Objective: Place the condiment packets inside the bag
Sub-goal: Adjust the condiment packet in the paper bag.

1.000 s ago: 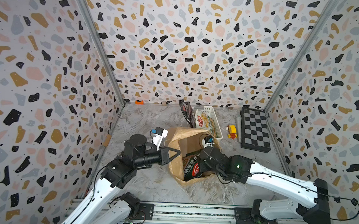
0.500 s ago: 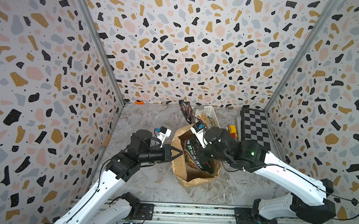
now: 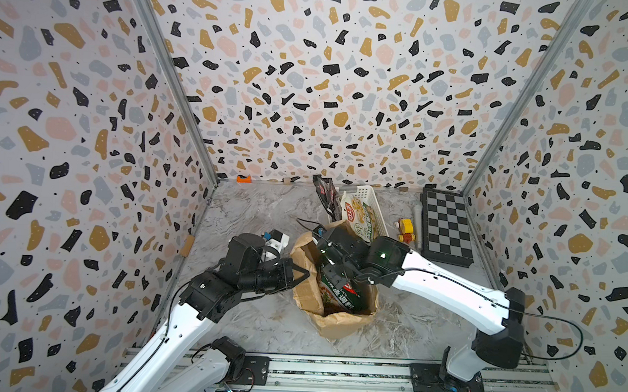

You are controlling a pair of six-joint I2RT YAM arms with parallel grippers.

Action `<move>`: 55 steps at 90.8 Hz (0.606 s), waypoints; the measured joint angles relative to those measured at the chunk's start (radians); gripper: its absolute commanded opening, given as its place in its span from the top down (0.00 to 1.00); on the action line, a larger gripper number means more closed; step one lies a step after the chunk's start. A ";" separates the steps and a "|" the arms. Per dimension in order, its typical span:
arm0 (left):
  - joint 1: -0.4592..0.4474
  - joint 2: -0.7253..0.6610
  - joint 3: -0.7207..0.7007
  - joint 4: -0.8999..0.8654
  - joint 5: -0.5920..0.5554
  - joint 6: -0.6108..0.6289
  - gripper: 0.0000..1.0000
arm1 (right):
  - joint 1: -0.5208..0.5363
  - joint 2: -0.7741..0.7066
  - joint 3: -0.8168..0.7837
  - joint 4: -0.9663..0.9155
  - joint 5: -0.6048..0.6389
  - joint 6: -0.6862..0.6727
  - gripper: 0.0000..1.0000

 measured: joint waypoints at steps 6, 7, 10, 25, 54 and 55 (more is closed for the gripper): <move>0.000 0.017 0.046 -0.096 -0.074 0.061 1.00 | -0.006 0.050 0.036 0.002 0.029 0.000 1.00; 0.000 0.019 0.054 -0.111 -0.086 0.068 1.00 | -0.007 0.058 0.042 0.004 0.033 -0.001 1.00; 0.000 0.025 0.078 -0.152 -0.122 0.095 1.00 | -0.012 0.077 0.060 0.007 0.040 -0.001 1.00; 0.000 0.026 0.159 -0.325 -0.255 0.199 1.00 | -0.033 0.154 0.151 0.006 0.043 -0.012 1.00; 0.000 0.065 0.217 -0.426 -0.332 0.282 1.00 | -0.041 0.231 0.227 0.015 -0.003 -0.078 1.00; 0.000 0.069 0.223 -0.429 -0.333 0.283 1.00 | -0.042 0.233 0.227 0.016 -0.006 -0.080 1.00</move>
